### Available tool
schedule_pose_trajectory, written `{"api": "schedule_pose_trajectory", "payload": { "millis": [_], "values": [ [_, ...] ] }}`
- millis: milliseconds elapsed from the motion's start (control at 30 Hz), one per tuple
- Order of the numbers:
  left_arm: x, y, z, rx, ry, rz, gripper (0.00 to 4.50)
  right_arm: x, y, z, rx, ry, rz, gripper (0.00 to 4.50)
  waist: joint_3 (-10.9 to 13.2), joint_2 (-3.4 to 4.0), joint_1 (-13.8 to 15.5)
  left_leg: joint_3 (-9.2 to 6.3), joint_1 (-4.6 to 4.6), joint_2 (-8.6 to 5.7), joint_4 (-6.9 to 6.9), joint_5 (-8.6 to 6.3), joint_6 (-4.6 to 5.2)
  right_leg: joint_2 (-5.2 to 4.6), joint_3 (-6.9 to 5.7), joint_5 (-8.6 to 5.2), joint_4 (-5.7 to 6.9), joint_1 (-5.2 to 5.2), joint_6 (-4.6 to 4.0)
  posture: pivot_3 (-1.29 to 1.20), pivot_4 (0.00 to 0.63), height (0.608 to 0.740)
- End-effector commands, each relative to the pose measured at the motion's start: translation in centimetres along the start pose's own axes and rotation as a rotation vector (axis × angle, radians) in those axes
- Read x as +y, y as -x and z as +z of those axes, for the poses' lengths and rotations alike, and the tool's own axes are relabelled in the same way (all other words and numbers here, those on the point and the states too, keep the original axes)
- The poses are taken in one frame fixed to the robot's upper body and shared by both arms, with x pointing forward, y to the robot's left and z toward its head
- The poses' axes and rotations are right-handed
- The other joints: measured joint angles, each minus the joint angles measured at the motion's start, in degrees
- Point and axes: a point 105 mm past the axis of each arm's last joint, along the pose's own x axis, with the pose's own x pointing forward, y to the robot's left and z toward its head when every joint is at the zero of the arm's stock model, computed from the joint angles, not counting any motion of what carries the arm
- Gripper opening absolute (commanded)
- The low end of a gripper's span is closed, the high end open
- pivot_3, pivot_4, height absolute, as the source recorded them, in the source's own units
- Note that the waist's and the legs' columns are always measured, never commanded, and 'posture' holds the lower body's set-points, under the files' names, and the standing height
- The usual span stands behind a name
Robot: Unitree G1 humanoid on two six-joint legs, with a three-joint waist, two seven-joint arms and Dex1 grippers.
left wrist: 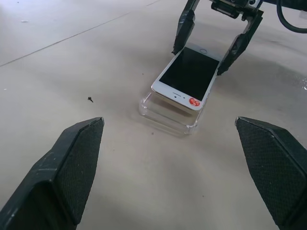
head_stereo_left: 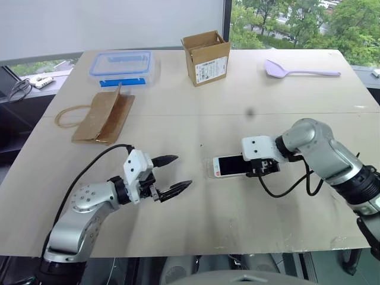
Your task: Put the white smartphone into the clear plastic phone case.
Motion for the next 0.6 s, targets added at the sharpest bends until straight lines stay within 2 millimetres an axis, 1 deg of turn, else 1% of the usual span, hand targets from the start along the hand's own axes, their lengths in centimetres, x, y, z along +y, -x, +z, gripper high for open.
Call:
{"api": "schedule_pose_trajectory", "payload": {
  "millis": [33, 100, 200, 333, 367, 433, 467, 500, 533, 600],
  "values": [
    [0.1, 0.2, 0.3, -0.013, -0.027, 0.001, 4.50, -0.5, 0.9, 1.3, -0.039, 0.041, -0.024, 4.44, 0.00, 0.00, 0.04, 0.00, 0.00, 0.00, 0.00, 0.00, 0.00, 0.00, 0.00, 0.00, 0.00, 0.00, 0.00, 0.00, 0.150, 0.740],
    [0.1, 0.2, 0.3, -0.013, -0.027, 0.002, 4.50, -1.2, 1.1, 1.5, -0.058, 0.026, -0.077, 4.44, 0.00, 0.00, 0.03, 0.00, 0.00, 0.00, 0.01, 0.00, 0.00, 0.00, 0.00, 0.00, 0.00, 0.00, 0.00, 0.00, 0.150, 0.740],
    [0.2, 0.2, 0.3, -0.013, -0.030, 0.005, 4.50, -1.2, 2.0, 1.8, -0.080, -0.009, -0.079, 4.44, 0.00, 0.00, 0.07, 0.00, 0.00, 0.00, 0.01, 0.00, 0.00, 0.00, 0.00, 0.00, 0.00, 0.00, 0.00, 0.00, 0.150, 0.740],
    [0.2, 0.0, 0.5, -0.017, -0.031, 0.005, 4.50, -1.7, 3.8, 2.5, -0.148, -0.057, -0.124, 4.44, 0.00, 0.00, 0.13, 0.00, -0.01, 0.00, 0.01, 0.00, 0.00, 0.00, -0.01, 0.00, 0.00, 0.00, 0.00, 0.00, 0.150, 0.740],
    [0.2, -0.1, 0.6, -0.017, -0.031, 0.005, 4.50, -1.9, 4.1, 2.8, -0.175, -0.074, -0.140, 3.91, 0.00, 0.00, 0.12, -0.01, -0.01, 0.00, 0.01, 0.00, 0.00, 0.00, 0.00, 0.00, 0.00, 0.00, 0.00, 0.00, 0.150, 0.740],
    [0.1, -0.2, 0.6, -0.019, -0.030, 0.002, 4.50, -1.9, 4.5, 3.8, -0.265, -0.104, -0.143, 3.33, 0.00, 0.00, 0.09, -0.01, -0.01, 0.00, 0.01, 0.00, 0.01, 0.00, 0.00, 0.00, 0.01, 0.00, 0.00, 0.00, 0.150, 0.740],
    [0.1, -0.3, 0.6, -0.021, -0.029, 0.001, 4.50, -1.6, 4.5, 4.9, -0.348, -0.114, -0.132, 2.67, 0.00, 0.00, -0.01, -0.01, -0.01, 0.00, 0.01, 0.00, 0.00, 0.00, 0.00, 0.00, 0.01, 0.01, 0.00, 0.00, 0.150, 0.740],
    [0.0, -0.5, 0.6, -0.022, -0.029, -0.001, 4.50, -1.4, 4.3, 5.8, -0.423, -0.139, -0.124, 2.25, -0.01, -0.02, -0.10, -0.01, 0.00, 0.00, 0.00, 0.00, 0.00, 0.00, 0.00, 0.00, 0.02, 0.00, 0.00, 0.00, 0.150, 0.740],
    [0.0, -0.6, 0.6, -0.025, -0.028, -0.002, 4.50, -1.3, 3.9, 6.4, -0.480, -0.181, -0.122, 1.67, -0.02, -0.03, -0.11, 0.00, 0.01, 0.02, 0.00, 0.00, 0.00, 0.02, 0.01, 0.00, 0.03, 0.00, 0.00, 0.00, 0.150, 0.740],
    [0.0, -1.0, 0.7, -0.032, -0.031, -0.005, 4.50, -1.0, 2.2, 6.2, -0.509, -0.236, -0.129, 0.65, -0.03, -0.05, -0.01, -0.02, 0.02, 0.03, -0.02, 0.00, 0.00, 0.04, 0.00, 0.00, 0.07, 0.00, 0.00, 0.00, 0.150, 0.740]
  ]
}}
